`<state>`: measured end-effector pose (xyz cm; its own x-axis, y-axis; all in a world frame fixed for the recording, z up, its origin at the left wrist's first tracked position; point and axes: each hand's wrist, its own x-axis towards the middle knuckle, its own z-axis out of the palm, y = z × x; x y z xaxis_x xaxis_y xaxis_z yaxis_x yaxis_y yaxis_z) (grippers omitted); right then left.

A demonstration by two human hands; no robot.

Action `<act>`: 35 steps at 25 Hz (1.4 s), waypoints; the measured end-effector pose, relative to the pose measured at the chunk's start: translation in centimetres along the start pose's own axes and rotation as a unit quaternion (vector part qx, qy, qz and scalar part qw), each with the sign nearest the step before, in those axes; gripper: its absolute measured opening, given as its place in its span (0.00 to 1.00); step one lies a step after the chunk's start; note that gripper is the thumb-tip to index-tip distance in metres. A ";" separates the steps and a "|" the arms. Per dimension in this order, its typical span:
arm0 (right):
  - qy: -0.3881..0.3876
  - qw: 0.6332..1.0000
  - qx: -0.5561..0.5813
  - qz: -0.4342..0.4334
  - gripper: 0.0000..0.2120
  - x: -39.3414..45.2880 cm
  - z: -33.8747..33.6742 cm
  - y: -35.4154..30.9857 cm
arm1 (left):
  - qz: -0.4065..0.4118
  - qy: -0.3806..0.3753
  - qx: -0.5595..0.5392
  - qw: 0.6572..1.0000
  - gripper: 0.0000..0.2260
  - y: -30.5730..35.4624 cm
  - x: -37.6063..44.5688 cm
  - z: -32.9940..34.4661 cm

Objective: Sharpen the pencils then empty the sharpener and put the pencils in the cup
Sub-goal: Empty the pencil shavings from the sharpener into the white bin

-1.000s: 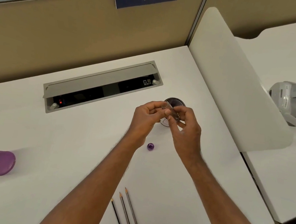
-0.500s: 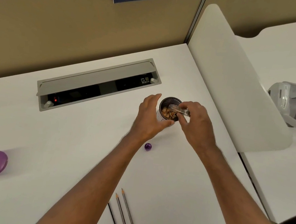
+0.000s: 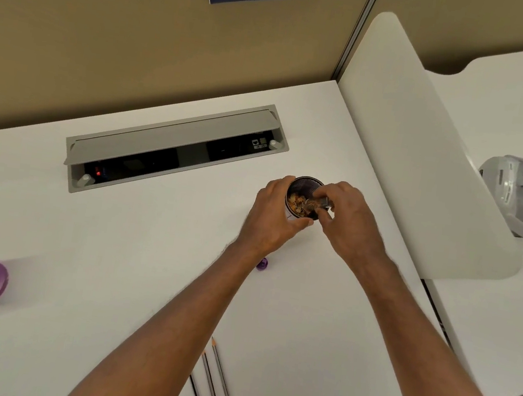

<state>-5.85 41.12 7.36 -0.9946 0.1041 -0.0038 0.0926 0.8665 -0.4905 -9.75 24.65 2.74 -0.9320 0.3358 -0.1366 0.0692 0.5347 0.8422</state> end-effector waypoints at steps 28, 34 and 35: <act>0.056 0.898 0.399 0.177 0.12 -1.5 -1.1 -0.2 | -0.032 -0.012 0.006 0.999 0.44 0.0 -0.5 -0.8; 0.027 0.709 0.674 0.206 0.11 -4.7 -0.2 -2.8 | -0.010 0.061 -0.125 0.990 0.25 1.7 -3.4 -3.2; 0.013 0.702 0.681 0.210 0.10 -5.3 0.2 -3.4 | -0.007 0.060 -0.147 0.987 0.21 2.1 -4.0 -3.7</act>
<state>-0.90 37.51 8.88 -0.8906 0.2351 -0.3892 0.2276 -0.5104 -0.8293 -7.15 21.57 6.94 -0.9690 0.2251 -0.1015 -0.0344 0.2842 0.9581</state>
